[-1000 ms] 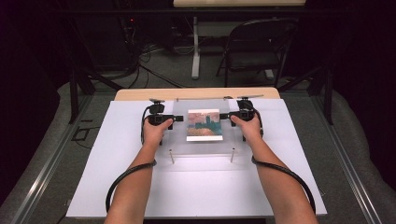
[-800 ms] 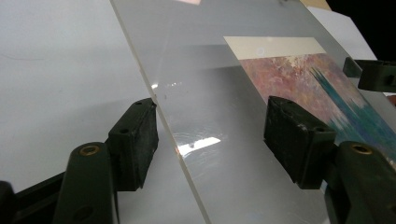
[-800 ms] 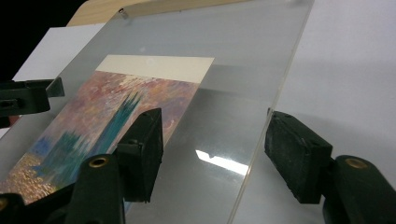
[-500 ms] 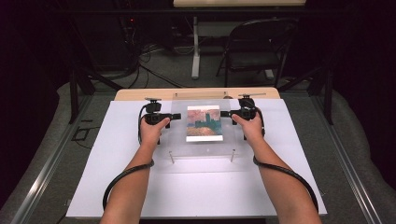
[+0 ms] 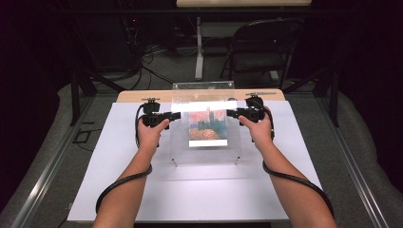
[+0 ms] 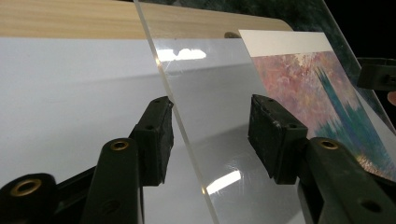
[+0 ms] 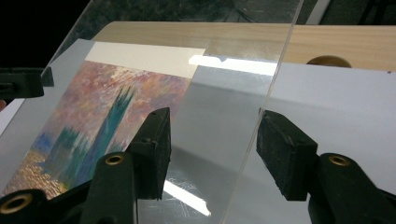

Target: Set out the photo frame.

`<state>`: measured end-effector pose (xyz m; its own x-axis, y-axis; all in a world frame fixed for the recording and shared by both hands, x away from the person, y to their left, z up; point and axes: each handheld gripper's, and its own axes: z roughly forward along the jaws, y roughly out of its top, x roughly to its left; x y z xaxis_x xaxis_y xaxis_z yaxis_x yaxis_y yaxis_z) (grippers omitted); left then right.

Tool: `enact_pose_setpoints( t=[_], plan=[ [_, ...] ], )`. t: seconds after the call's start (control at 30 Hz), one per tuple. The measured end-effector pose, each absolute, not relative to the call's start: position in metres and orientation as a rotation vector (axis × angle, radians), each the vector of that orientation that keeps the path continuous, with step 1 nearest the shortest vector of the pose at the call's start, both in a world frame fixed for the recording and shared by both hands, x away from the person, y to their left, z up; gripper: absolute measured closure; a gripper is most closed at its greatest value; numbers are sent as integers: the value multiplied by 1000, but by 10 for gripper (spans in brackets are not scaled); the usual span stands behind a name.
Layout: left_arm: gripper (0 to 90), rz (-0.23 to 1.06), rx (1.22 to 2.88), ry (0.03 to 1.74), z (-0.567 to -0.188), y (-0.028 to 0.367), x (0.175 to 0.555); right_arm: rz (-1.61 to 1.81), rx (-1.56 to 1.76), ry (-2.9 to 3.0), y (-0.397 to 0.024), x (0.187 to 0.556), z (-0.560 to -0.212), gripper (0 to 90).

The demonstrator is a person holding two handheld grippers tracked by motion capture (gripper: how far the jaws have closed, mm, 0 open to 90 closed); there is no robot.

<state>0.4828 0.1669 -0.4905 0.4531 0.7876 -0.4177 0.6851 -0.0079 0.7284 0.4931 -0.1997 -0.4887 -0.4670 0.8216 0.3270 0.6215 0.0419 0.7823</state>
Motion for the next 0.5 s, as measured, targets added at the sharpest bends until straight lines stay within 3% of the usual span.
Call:
enact_pose_setpoints(
  t=[0.5],
  plan=[
    [596, 175, 1730, 1206, -465, 173, 457, 1387, 1376, 2114, -204, 464, -462, 515]
  ],
)
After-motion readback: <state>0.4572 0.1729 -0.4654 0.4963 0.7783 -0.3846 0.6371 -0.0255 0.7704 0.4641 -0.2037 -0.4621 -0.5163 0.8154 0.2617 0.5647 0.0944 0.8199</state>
